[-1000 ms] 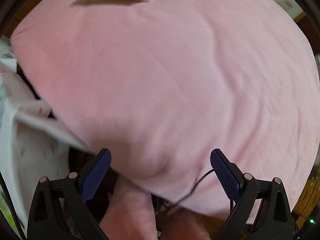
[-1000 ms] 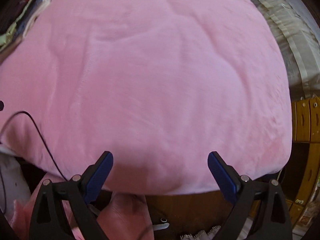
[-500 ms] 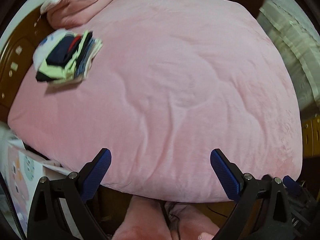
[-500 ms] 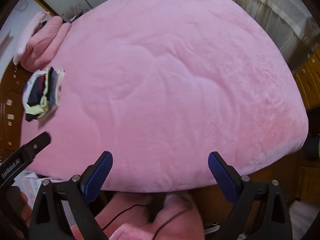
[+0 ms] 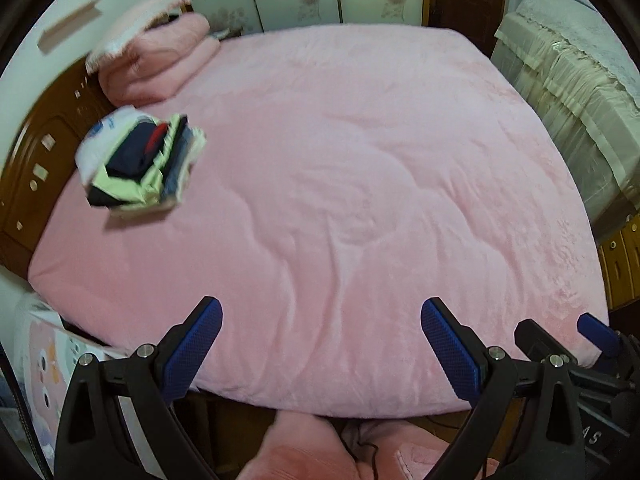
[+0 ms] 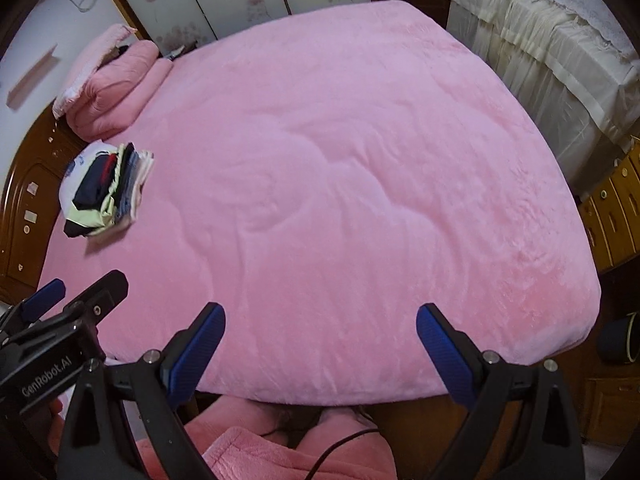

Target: Fold large clothes

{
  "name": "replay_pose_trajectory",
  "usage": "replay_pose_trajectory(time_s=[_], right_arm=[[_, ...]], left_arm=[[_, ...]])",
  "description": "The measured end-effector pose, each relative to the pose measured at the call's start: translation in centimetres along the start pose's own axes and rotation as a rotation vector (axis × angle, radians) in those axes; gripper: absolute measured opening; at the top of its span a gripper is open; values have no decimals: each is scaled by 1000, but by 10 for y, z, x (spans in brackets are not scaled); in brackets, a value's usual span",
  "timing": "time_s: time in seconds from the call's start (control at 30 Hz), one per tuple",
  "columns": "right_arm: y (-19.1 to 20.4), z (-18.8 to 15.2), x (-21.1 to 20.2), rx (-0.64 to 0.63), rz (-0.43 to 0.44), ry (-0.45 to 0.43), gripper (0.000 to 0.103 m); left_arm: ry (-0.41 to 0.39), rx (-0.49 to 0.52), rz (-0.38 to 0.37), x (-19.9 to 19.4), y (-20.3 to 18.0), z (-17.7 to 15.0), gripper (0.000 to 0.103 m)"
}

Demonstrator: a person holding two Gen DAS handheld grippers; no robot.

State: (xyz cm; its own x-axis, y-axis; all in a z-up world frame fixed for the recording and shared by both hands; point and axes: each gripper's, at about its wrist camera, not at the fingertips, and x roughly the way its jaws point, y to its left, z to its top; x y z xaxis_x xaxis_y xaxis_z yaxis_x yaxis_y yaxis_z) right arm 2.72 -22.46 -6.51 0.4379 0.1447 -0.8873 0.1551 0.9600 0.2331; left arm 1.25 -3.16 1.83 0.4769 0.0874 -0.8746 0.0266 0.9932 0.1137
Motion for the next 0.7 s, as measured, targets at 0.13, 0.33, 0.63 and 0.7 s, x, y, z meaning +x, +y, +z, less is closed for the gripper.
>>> replay_pose_trajectory(time_s=[0.13,0.33,0.63,0.7], right_arm=[[12,-1,-12,-10,33,-42,97],[43,-4,-27,-71,18,-96,97],[68,-10,-27,-116,0,-110,97],[73,-11,-27,-124,0,-114,97]], left_arm=[[-29,-16,-8,-9,15,-4,99],[-16,-43,-15,-13,37,-11,99],[-43,-102,-26,-18,65,-18,99],[-66,-112,-14,-23,68,-19,100]])
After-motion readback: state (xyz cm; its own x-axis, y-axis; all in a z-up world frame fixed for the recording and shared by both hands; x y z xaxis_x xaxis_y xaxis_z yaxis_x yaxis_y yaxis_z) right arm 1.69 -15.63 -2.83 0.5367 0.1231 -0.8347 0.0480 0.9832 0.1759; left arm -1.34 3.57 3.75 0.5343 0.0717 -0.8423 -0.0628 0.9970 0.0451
